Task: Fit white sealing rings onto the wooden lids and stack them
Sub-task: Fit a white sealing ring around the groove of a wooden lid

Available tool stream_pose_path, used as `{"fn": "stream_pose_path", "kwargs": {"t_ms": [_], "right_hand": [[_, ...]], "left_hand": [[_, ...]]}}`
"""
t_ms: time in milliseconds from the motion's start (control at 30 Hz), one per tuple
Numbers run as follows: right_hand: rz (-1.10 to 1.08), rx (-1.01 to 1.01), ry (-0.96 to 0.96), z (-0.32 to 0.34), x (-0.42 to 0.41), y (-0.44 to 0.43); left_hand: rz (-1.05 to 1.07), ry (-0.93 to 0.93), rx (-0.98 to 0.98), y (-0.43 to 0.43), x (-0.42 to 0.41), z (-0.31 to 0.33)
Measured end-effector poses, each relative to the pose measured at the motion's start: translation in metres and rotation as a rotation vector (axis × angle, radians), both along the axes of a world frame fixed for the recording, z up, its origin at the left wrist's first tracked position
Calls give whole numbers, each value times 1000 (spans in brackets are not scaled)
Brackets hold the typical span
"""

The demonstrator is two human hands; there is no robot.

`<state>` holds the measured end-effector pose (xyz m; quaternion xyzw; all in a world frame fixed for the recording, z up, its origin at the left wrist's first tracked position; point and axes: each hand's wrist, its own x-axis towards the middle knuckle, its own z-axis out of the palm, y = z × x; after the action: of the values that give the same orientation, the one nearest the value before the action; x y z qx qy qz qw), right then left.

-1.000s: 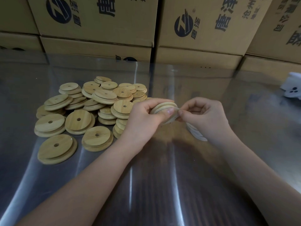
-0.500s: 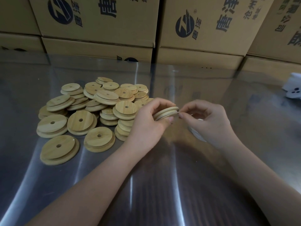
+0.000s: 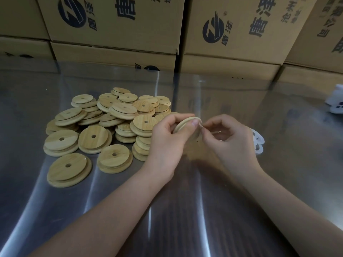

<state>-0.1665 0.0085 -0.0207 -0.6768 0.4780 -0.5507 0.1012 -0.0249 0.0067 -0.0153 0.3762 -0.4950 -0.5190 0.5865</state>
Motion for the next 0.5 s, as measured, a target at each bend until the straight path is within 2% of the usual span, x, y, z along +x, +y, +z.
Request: {"fn": "stream_pose_path", "kwargs": {"t_ms": [133,500], "right_hand": [[-15,23,-64,2,0,1],[70,157,-116,14,-15,-5]], "left_hand": [[-25,24,11,-1,1,2],[-70,-122,-60,-4,9,9]]}}
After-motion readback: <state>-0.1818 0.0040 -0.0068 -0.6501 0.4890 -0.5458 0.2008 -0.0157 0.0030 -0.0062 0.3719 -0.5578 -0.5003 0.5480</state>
